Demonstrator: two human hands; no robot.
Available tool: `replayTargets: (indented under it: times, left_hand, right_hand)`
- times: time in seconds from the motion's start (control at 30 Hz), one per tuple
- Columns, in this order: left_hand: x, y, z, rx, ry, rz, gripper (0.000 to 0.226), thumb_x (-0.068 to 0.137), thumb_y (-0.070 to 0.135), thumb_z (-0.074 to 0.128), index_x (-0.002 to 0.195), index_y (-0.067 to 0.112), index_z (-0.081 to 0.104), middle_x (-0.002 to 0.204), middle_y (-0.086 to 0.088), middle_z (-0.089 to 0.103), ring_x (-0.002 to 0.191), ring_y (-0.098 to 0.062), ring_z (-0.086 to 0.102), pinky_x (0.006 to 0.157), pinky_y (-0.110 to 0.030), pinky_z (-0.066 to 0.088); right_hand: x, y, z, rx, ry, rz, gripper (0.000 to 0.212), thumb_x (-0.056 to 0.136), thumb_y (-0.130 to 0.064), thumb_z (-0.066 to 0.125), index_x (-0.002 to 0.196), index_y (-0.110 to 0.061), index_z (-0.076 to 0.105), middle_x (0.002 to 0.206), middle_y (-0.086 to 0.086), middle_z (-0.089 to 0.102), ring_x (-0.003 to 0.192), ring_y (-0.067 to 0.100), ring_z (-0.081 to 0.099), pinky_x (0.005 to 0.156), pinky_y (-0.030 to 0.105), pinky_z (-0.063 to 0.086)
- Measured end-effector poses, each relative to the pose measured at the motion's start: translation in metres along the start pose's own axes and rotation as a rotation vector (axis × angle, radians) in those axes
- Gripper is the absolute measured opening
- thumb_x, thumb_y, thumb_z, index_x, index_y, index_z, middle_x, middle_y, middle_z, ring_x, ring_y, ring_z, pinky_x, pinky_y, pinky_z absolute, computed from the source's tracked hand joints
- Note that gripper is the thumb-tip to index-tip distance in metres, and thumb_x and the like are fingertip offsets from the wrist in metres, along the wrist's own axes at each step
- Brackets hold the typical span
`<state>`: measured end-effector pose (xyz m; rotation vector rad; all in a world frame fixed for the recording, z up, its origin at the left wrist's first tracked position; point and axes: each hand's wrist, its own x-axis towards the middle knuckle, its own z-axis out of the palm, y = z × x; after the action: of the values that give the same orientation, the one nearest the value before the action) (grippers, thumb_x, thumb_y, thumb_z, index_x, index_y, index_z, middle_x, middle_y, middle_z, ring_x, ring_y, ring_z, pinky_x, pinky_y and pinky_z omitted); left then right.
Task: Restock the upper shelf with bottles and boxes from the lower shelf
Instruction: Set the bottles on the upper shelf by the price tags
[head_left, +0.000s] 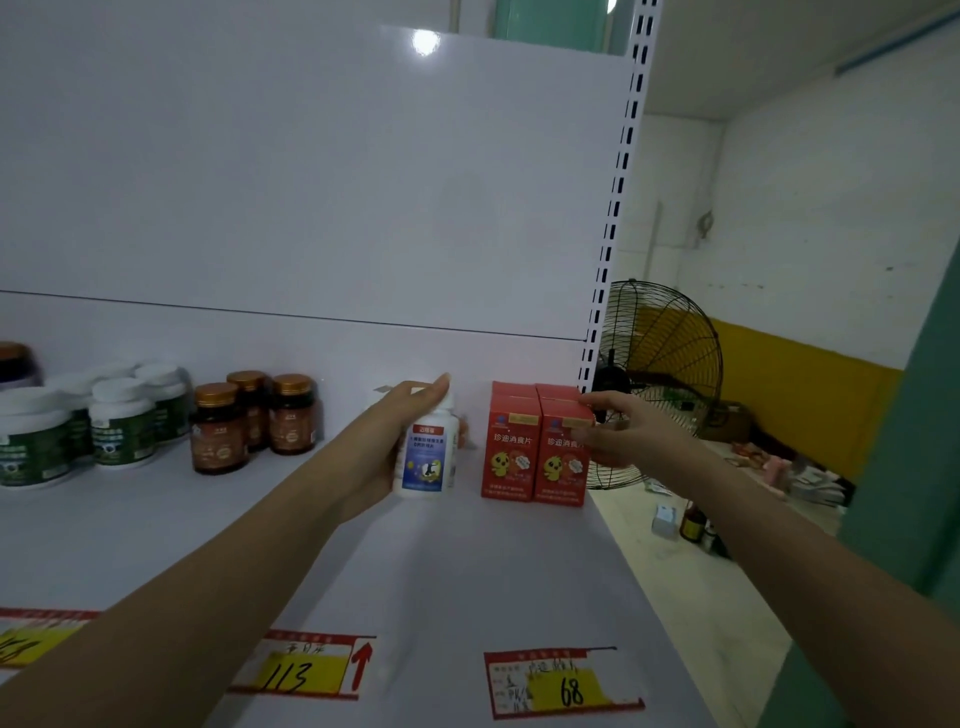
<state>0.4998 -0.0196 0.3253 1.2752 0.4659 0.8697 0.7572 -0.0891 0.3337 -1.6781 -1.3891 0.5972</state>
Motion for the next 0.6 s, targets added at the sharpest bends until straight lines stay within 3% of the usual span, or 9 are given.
replayTargets:
  times: [0.1,0.23,0.33,0.4,0.5,0.6]
  left_hand:
    - [0.002,-0.004,0.0,-0.003,0.007,-0.001,0.026,0.089,0.039,0.055,0.096,0.014,0.049,0.073,-0.004,0.07,0.063,-0.014,0.069,0.058,-0.026,0.055]
    - [0.005,-0.007,0.001,-0.01,0.028,-0.003,0.024,0.089,0.037,0.058,0.091,0.014,0.051,0.074,-0.005,0.07,0.062,-0.015,0.069,0.058,-0.026,0.056]
    - [0.004,-0.008,0.002,0.012,0.036,-0.004,0.026,0.087,0.039,0.059,0.092,0.014,0.052,0.074,-0.005,0.069,0.061,-0.015,0.068,0.058,-0.027,0.056]
    - [0.003,-0.007,0.002,0.026,0.056,-0.007,0.027,0.087,0.039,0.06,0.094,0.014,0.052,0.075,-0.005,0.069,0.062,-0.015,0.068,0.058,-0.027,0.056]
    - [-0.001,-0.001,0.0,0.073,0.08,-0.004,0.035,0.086,0.042,0.059,0.103,0.013,0.049,0.083,-0.008,0.066,0.07,-0.018,0.064,0.065,-0.029,0.056]
    - [-0.009,0.006,-0.002,0.094,0.089,0.02,0.037,0.087,0.043,0.059,0.106,0.013,0.048,0.089,-0.01,0.064,0.08,-0.022,0.061,0.079,-0.036,0.053]
  right_hand:
    - [0.004,0.005,0.003,-0.12,0.003,-0.035,0.065,0.079,-0.008,0.074,0.135,-0.021,0.044,0.126,0.003,0.051,0.085,0.004,0.061,0.061,0.014,0.047]
    - [0.006,0.012,0.007,-0.138,0.013,-0.059,0.068,0.078,-0.002,0.073,0.135,-0.022,0.042,0.131,0.007,0.045,0.086,0.007,0.061,0.051,0.012,0.05]
    - [0.005,0.011,0.007,-0.206,0.025,-0.064,0.079,0.074,-0.014,0.078,0.14,-0.026,0.037,0.137,0.007,0.04,0.104,0.017,0.057,0.076,0.031,0.057]
    - [0.002,0.002,0.006,-0.294,0.084,-0.078,0.085,0.072,-0.029,0.08,0.144,-0.029,0.033,0.141,0.004,0.034,0.118,0.021,0.049,0.092,0.044,0.052]
    - [-0.004,-0.03,0.006,-0.442,0.12,-0.2,0.071,0.078,-0.041,0.071,0.14,-0.031,0.039,0.142,0.002,0.034,0.125,0.021,0.042,0.097,0.044,0.048]
    - [-0.006,-0.068,0.017,-0.513,0.022,-0.318,0.052,0.085,-0.035,0.066,0.133,-0.027,0.048,0.132,0.001,0.048,0.111,0.014,0.048,0.086,0.031,0.045]
